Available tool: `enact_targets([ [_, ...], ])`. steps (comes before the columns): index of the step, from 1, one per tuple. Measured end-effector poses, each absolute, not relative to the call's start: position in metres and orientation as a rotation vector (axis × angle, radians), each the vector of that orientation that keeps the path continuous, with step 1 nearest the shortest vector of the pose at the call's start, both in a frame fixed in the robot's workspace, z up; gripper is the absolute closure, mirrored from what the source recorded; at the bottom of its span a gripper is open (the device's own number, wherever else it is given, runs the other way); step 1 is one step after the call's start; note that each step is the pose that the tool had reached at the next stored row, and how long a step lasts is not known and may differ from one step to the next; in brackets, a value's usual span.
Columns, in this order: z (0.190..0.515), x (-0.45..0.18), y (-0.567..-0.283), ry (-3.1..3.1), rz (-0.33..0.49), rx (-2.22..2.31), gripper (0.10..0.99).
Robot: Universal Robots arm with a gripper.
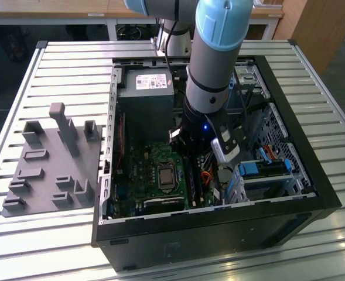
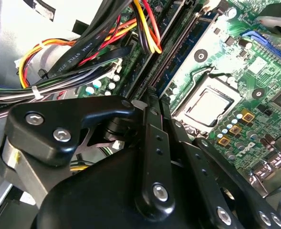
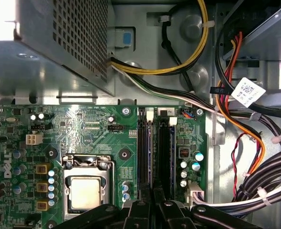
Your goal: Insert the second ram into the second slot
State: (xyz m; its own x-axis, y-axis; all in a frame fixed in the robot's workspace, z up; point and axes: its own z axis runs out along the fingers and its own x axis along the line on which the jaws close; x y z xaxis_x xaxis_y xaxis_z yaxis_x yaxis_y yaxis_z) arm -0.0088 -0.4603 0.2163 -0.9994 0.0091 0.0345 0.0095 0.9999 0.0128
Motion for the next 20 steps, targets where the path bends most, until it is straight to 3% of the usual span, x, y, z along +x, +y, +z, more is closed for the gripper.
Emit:
enact_targets([
  [12,0.215,-0.009,-0.460,-3.107,-0.020,-0.014,0.941],
  [13,0.215,-0.009,-0.460,-3.107,-0.020,-0.014,0.878],
  [20,0.227,-0.009,-0.460,-3.106,-0.020,-0.014,0.878],
])
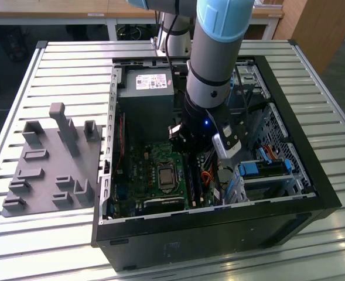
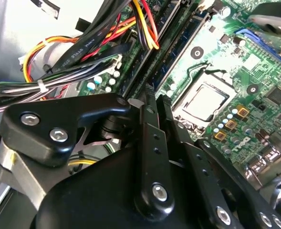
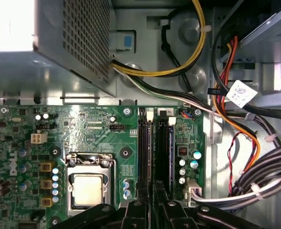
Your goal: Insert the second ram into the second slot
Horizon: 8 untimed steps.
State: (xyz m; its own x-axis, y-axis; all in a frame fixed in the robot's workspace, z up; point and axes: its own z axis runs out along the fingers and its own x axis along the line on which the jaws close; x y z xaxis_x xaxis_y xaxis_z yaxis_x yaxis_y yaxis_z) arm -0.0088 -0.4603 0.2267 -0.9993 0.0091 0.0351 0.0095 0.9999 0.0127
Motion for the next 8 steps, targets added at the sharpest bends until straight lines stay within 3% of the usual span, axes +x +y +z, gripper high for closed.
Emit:
enact_targets([
  [6,0.2295,-0.0085,-0.4602,-3.103,-0.020,-0.014,0.890],
  [7,0.2296,-0.0084,-0.4602,-3.103,-0.020,-0.014,0.957],
  [8,0.2296,-0.0084,-0.4603,-3.103,-0.020,-0.015,0.957],
])
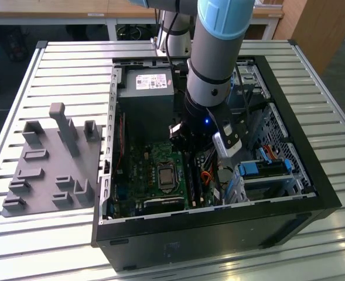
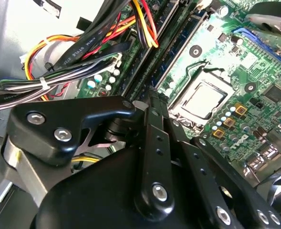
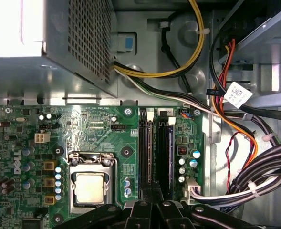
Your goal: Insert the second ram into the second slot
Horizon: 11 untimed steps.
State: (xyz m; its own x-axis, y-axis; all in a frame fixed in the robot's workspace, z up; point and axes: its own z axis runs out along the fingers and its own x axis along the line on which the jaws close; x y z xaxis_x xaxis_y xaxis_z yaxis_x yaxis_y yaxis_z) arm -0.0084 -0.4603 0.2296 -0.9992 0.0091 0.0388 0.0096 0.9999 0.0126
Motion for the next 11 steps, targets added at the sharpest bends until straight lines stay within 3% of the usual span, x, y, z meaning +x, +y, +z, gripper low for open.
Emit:
enact_targets([
  [11,0.2206,-0.0084,-0.4603,-3.103,-0.018,-0.014,0.980],
])
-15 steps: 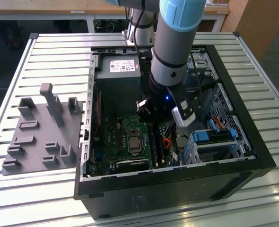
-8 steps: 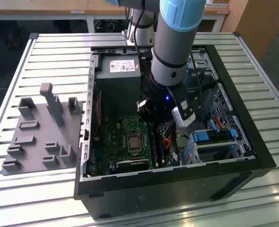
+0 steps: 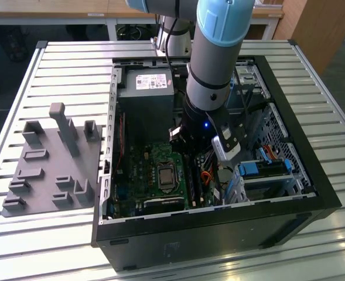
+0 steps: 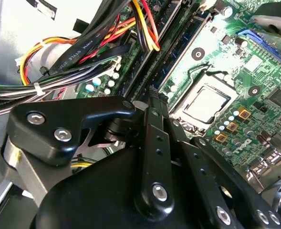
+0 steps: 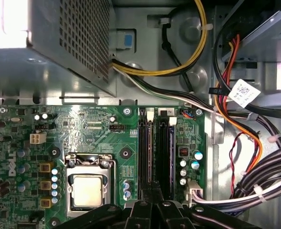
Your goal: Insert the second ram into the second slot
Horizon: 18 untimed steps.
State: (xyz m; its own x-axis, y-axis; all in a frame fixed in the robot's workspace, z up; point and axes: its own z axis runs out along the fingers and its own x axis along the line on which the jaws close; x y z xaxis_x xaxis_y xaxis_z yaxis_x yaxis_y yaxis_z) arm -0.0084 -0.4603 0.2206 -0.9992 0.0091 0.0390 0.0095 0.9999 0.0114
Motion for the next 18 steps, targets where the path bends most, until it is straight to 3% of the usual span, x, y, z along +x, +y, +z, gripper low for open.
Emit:
enact_targets([
  [18,0.225,-0.008,-0.458,-3.093,0.027,-0.016,0.980],
])
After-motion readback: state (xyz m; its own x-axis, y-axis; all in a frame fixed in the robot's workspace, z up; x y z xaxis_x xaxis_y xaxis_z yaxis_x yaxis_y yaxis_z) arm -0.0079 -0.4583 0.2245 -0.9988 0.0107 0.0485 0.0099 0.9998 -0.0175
